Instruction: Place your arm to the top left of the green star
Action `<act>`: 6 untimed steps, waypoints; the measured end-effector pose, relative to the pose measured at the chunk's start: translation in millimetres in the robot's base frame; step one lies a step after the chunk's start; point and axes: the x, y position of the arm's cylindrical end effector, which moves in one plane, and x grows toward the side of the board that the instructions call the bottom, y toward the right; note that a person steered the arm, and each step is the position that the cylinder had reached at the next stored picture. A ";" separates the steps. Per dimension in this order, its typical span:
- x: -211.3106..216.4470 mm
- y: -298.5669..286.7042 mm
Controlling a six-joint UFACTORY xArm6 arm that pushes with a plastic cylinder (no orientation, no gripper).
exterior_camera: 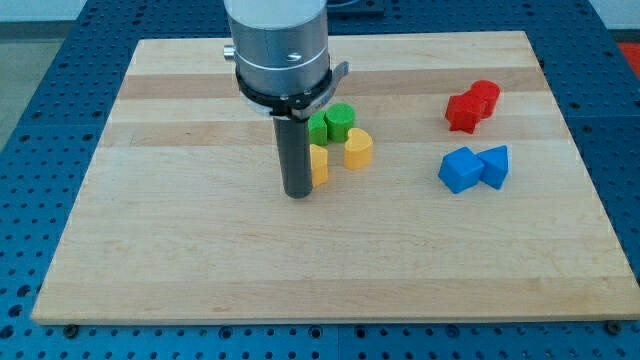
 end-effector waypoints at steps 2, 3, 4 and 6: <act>-14.8 0.0; -15.0 -0.5; -15.0 -28.8; -72.1 -60.2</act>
